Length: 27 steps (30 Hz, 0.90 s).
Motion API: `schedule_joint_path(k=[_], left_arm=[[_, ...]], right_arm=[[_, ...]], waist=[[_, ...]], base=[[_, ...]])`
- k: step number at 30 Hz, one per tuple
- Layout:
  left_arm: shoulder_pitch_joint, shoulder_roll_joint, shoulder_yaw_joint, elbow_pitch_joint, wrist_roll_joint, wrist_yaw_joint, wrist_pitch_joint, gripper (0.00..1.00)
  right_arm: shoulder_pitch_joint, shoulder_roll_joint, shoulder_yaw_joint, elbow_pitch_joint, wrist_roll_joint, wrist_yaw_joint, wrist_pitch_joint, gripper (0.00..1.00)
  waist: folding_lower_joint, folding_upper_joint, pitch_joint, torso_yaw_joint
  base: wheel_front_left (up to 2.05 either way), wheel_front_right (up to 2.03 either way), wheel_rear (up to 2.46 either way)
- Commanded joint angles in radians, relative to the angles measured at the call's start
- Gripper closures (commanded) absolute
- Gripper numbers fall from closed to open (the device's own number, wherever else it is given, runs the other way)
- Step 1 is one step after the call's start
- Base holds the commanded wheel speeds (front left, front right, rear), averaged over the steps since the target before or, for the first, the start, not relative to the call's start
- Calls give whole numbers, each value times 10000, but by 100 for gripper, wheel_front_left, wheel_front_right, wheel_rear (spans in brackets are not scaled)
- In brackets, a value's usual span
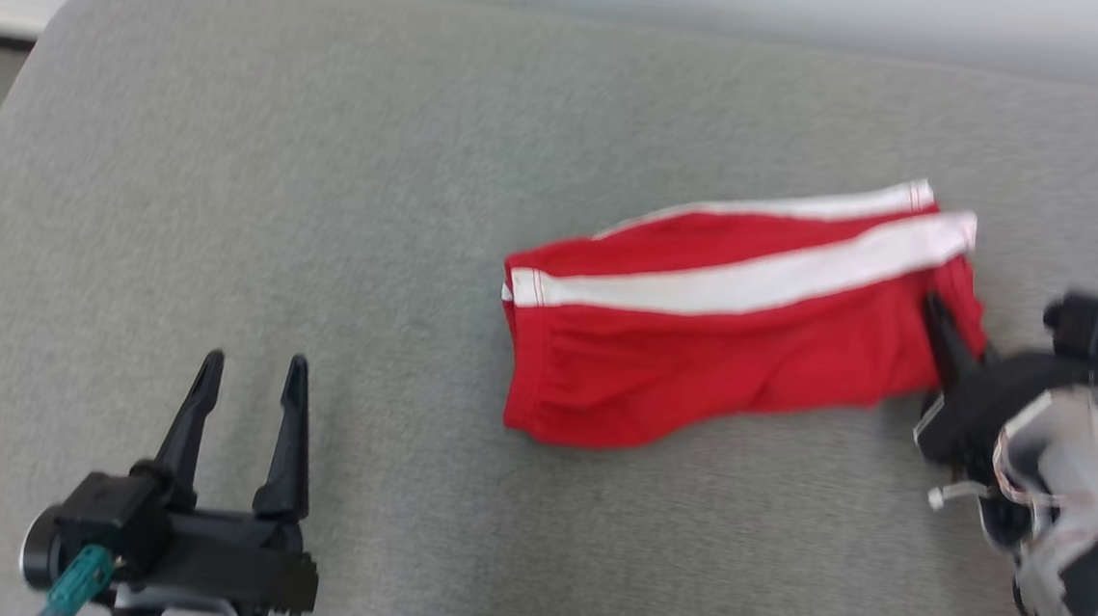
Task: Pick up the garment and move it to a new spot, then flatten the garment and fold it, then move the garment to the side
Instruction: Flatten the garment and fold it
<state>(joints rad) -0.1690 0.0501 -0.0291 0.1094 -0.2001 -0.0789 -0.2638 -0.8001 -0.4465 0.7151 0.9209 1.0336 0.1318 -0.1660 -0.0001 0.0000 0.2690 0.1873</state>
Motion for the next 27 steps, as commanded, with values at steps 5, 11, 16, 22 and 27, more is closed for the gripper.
schedule_joint_path(k=[5, 11, 16, 22, 27], left_arm=[[493, 8, 256, 71, 285, -82, -3, 0], [697, 6, 346, 97, 414, -193, -3, 0], [774, 6, 382, 47, 412, -241, -3, 0], [922, 4, 406, 132, 436, -211, -3, 0], [1055, 4, 526, 126, 445, -197, -3, 0]], right_arm=[[1279, -529, 5, -589, 669, -28, -328, 100], [2206, -1037, -227, -684, 1146, -28, -584, 100], [2211, -922, -310, -623, 1214, -28, -736, 100], [1939, -656, -287, -1018, 884, -28, -916, 100], [1876, -373, -124, -1985, 361, -28, -984, 100]], waist=[[1, 0, -947, -828], [1, 0, -1238, -877], [1, 0, -1283, -878], [1, 0, -1502, -893], [1, 0, -1689, -974]], base=[[0, 0, 0], [0, 0, 0], [0, 0, 0], [0, 0, 0], [0, 0, 0]])
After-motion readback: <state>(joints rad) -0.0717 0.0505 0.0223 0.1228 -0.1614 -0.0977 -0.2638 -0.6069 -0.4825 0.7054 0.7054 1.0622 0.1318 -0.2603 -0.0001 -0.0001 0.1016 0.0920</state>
